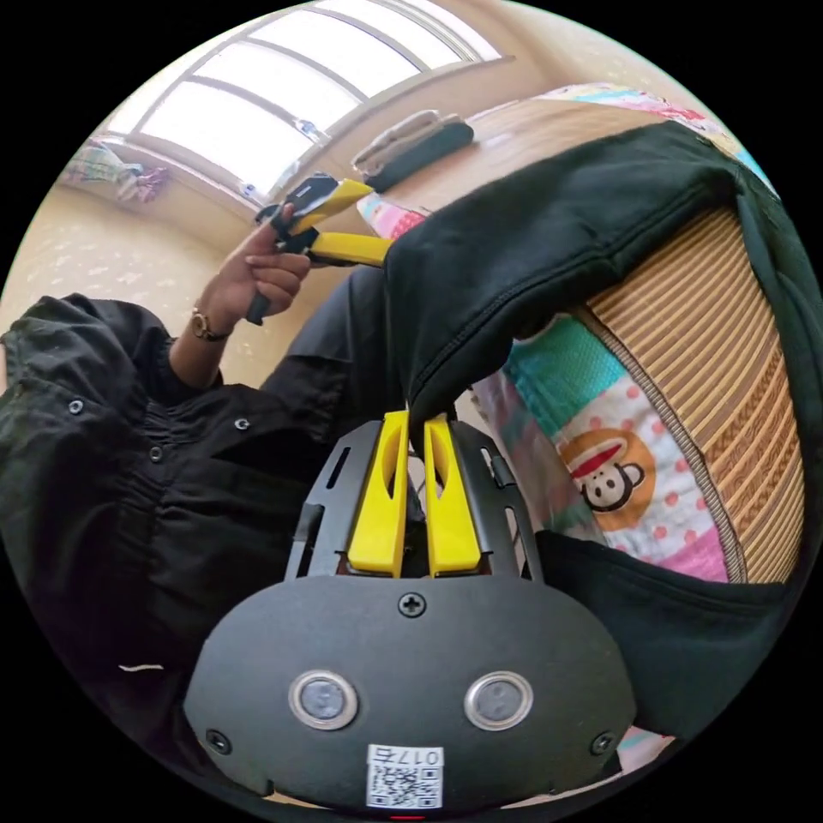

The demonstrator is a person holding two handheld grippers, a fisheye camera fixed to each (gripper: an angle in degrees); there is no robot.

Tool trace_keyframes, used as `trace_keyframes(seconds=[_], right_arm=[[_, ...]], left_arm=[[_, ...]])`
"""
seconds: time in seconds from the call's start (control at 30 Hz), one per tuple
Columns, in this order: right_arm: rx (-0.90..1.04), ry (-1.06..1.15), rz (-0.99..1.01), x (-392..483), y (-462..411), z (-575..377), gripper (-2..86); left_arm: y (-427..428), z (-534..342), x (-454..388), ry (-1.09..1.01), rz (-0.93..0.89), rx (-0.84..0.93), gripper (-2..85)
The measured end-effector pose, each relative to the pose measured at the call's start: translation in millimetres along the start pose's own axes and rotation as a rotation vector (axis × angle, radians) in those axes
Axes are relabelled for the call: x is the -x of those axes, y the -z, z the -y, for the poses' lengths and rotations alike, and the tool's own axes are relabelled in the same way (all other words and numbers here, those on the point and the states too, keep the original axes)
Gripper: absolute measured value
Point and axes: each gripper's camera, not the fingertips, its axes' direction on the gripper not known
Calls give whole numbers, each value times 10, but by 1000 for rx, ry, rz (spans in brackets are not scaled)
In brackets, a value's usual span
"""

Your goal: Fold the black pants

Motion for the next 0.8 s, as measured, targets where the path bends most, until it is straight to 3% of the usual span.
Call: trace_keyframes(seconds=[0.13,0.27,0.47,0.6,0.8], right_arm=[[21,-44,-127,96,-162,151,40],[-163,-138,-203,111,331,63,57],[-595,-458,-506,159,1509,-655,73],[-755,-694,-649,94,1917,-1203,78],[-739,-804,-522,-235,2034,-1484,90]], left_arm=[[34,-146,619,117,-81,-54,153],[293,-299,1011,136,-190,-170,120],[411,-388,758,-65,26,-249,115],[-485,-293,397,-282,174,-10,116],[-2419,-480,256,-535,212,387,112]])
